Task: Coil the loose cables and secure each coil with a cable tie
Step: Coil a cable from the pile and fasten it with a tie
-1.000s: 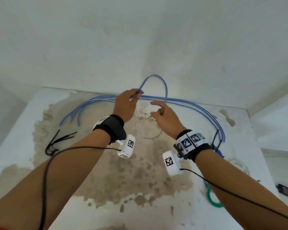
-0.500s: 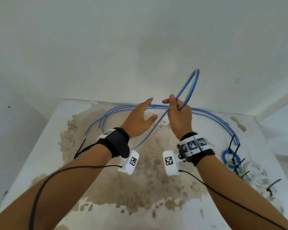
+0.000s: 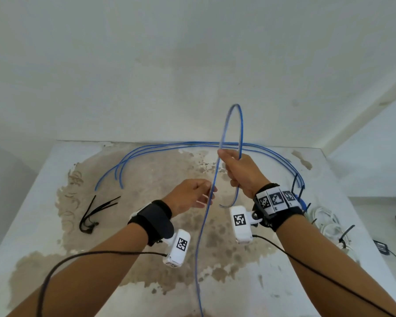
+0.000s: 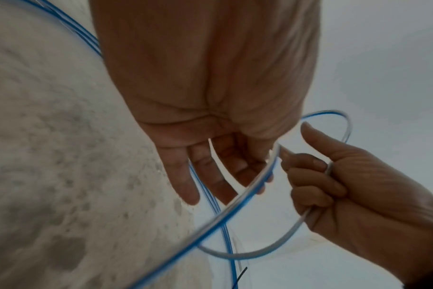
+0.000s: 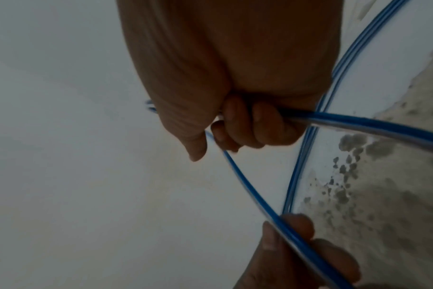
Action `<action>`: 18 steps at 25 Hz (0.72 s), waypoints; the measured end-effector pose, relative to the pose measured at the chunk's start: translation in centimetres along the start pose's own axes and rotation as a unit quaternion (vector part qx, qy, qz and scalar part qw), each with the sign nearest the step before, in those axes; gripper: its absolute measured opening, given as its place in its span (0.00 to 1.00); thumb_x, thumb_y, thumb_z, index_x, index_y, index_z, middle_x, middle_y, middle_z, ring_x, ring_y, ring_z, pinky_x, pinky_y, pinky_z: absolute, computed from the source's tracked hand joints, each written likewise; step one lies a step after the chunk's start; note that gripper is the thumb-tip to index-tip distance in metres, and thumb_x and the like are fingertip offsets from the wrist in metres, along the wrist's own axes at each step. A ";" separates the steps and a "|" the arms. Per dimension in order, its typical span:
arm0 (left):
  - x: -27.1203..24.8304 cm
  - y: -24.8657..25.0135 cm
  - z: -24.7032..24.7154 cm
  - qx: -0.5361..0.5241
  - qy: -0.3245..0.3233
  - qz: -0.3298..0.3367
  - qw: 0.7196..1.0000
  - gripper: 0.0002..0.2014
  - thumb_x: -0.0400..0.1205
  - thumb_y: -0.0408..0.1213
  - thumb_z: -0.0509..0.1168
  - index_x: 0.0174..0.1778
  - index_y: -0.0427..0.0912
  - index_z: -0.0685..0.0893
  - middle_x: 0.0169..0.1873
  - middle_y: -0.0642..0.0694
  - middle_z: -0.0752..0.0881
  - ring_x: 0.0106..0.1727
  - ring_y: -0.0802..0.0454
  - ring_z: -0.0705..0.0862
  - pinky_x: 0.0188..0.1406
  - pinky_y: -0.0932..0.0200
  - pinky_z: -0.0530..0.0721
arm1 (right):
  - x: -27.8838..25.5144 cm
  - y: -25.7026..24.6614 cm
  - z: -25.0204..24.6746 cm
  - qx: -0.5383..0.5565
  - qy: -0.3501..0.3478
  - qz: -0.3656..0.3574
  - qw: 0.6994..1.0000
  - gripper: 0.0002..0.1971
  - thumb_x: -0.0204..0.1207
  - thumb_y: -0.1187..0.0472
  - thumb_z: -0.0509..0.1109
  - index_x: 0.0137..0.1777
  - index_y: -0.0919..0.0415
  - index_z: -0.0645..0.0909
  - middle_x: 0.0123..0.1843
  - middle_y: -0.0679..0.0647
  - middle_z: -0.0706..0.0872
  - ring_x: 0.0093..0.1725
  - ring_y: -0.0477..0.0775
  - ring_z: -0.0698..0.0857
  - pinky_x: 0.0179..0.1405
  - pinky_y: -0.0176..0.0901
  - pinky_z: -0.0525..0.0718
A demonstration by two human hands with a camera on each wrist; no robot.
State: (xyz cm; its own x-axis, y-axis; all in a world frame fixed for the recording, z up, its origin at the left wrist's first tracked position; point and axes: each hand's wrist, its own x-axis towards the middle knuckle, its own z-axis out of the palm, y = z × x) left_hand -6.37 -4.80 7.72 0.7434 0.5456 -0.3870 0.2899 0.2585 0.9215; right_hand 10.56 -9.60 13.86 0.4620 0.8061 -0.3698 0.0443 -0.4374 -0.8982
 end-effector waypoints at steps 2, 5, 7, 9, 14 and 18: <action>0.6 0.1 0.6 -0.055 0.041 -0.026 0.997 0.15 0.92 0.45 0.56 0.51 0.41 0.84 0.41 0.47 0.87 0.43 0.47 0.88 0.51 0.51 0.85 | -0.1 -0.2 -1.2 -0.058 0.051 -0.031 0.996 0.19 0.82 0.41 0.70 0.64 0.53 0.82 0.34 0.47 0.71 0.22 0.43 0.70 0.23 0.39 0.69; 2.6 -1.1 0.6 -0.008 0.129 -0.007 0.992 0.10 0.91 0.41 0.59 0.48 0.43 0.82 0.41 0.48 0.85 0.40 0.47 0.88 0.48 0.50 0.84 | -1.2 -0.4 -2.6 -0.088 0.079 -0.084 0.989 0.18 0.84 0.41 0.67 0.61 0.54 0.77 0.39 0.46 0.77 0.29 0.43 0.76 0.30 0.39 0.74; 3.3 -2.2 0.2 0.158 0.174 -0.051 0.971 0.09 0.88 0.42 0.62 0.60 0.44 0.81 0.56 0.43 0.86 0.56 0.41 0.86 0.65 0.45 0.81 | -2.2 -0.6 -3.3 -0.074 0.123 -0.156 0.977 0.14 0.87 0.45 0.63 0.56 0.57 0.74 0.36 0.46 0.76 0.28 0.40 0.74 0.30 0.33 0.73; 2.4 -1.8 1.0 0.257 0.261 -0.067 0.928 0.30 0.85 0.41 0.65 0.81 0.35 0.66 0.78 0.36 0.70 0.79 0.36 0.69 0.80 0.46 0.65 | -3.1 -0.7 -4.2 -0.083 0.117 -0.216 0.966 0.12 0.89 0.51 0.61 0.50 0.61 0.74 0.33 0.47 0.73 0.27 0.42 0.70 0.28 0.32 0.70; -0.5 6.1 3.5 0.377 0.246 0.377 0.810 0.34 0.75 0.35 0.67 0.80 0.40 0.69 0.79 0.49 0.69 0.84 0.45 0.64 0.86 0.45 0.54 | -4.1 -0.2 -4.6 -0.160 -0.020 -0.219 0.962 0.10 0.84 0.60 0.64 0.40 0.58 0.80 0.31 0.46 0.78 0.29 0.44 0.72 0.32 0.38 0.70; -0.6 8.1 3.3 0.405 0.191 0.289 0.846 0.09 0.86 0.43 0.59 0.58 0.48 0.80 0.48 0.54 0.83 0.54 0.51 0.78 0.59 0.46 0.77 | -4.0 0.3 -6.1 -0.088 -0.028 -0.219 0.971 0.14 0.84 0.52 0.66 0.38 0.56 0.81 0.30 0.45 0.76 0.31 0.45 0.73 0.38 0.43 0.72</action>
State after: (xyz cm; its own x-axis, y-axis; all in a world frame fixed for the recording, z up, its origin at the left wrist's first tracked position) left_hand -2.51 -5.69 15.52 0.6974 0.6526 0.2964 0.3782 -0.6863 0.6213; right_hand 14.17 -15.40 16.56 0.3153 0.9488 0.0210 0.3791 -0.1056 -0.9193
